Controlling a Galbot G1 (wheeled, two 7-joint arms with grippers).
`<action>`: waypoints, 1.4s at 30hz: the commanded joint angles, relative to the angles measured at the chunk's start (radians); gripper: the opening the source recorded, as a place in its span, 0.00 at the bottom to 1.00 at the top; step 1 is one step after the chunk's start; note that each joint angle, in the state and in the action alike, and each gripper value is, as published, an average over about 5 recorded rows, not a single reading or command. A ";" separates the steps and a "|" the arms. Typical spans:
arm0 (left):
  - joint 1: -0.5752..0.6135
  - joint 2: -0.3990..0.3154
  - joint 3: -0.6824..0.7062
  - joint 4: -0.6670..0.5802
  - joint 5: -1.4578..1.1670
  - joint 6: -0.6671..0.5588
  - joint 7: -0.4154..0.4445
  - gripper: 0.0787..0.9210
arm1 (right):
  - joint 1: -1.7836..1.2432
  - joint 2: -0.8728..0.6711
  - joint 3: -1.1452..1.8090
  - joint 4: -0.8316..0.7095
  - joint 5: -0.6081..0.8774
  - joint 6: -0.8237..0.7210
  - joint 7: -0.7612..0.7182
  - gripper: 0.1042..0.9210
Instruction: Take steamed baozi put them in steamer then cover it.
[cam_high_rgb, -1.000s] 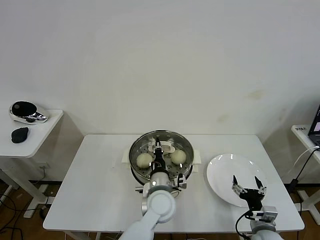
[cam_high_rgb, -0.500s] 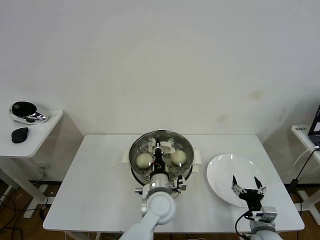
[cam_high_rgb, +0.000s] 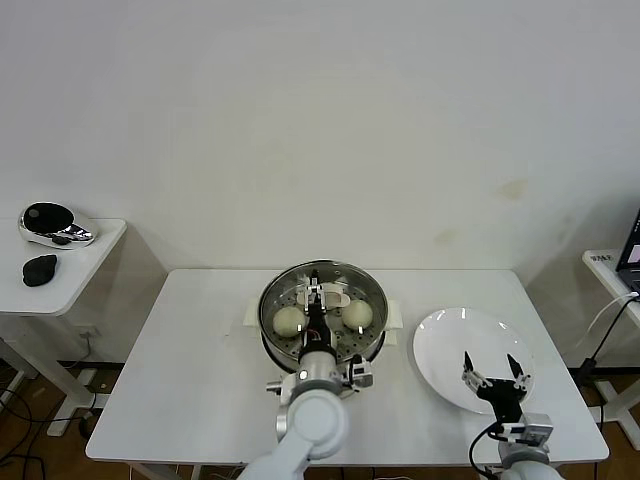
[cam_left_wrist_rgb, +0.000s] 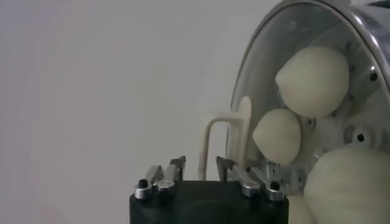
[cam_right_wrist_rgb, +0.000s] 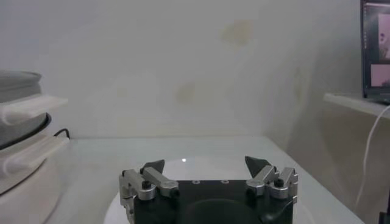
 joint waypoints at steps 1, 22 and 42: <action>0.022 0.012 0.000 -0.085 -0.025 0.007 0.005 0.72 | 0.002 -0.001 0.002 -0.004 -0.001 0.002 0.001 0.88; 0.186 0.106 -0.234 -0.327 -0.269 -0.125 -0.142 0.88 | -0.003 -0.037 -0.016 0.017 0.040 0.030 -0.006 0.88; 0.675 0.105 -0.863 -0.246 -1.525 -0.677 -0.278 0.88 | -0.178 -0.105 -0.073 0.097 0.130 0.101 0.027 0.88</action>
